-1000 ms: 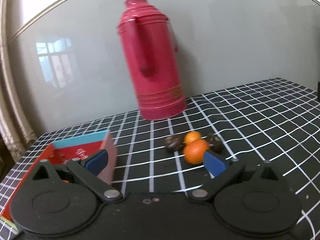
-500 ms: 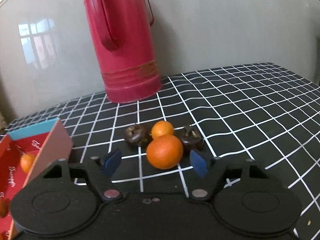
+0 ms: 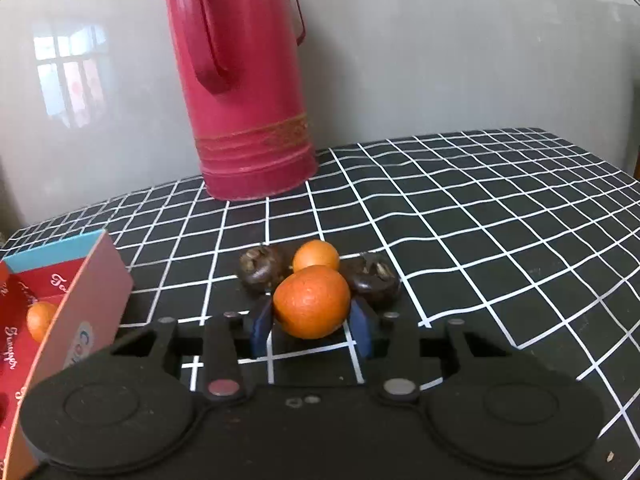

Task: Organize fruits
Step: 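Carry the large orange into the red box and open the left tool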

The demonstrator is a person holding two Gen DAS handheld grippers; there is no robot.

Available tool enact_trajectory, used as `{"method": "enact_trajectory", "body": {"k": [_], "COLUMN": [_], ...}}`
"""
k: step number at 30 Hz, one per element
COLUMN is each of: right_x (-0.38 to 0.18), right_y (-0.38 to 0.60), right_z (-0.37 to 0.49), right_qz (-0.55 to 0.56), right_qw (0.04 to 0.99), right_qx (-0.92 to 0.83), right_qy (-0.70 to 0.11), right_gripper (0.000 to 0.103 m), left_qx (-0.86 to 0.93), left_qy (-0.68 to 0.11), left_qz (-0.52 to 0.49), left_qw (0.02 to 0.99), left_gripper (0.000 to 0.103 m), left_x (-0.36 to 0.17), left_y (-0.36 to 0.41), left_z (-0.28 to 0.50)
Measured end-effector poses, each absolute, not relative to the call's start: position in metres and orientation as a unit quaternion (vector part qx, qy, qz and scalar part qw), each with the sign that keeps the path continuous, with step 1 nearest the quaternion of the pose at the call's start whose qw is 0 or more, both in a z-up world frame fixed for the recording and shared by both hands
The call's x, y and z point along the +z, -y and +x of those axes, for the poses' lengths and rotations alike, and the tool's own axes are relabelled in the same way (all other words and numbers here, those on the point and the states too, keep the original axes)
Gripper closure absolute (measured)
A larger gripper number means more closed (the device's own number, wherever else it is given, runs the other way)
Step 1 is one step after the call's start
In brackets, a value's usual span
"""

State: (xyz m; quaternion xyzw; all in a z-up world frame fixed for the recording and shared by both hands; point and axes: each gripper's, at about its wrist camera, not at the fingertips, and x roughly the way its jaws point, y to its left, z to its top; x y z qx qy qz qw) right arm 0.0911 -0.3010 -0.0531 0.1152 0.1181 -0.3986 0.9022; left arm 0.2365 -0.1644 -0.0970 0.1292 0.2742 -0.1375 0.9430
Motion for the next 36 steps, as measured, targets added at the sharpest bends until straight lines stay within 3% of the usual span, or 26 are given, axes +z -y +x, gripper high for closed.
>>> {"method": "enact_trajectory", "body": {"k": [18, 36], "right_x": [-0.054, -0.057], "right_y": [0.279, 0.236], "right_z": [0.103, 0.124], "right_qz": [0.094, 0.063], "right_qw": [0.916, 0.937], "right_qx": [-0.371, -0.319], "right_qy": [-0.122, -0.128], "right_gripper": [0.000, 0.000], "left_qx": [-0.061, 0.092], "left_qy": [-0.200, -0.284], "left_qz": [0.120, 0.078], "left_qw": [0.971, 0.951], "left_gripper": [0.071, 0.070], "left_x": [-0.049, -0.045], "left_y": [0.105, -0.016], "left_z": [0.201, 0.205]}}
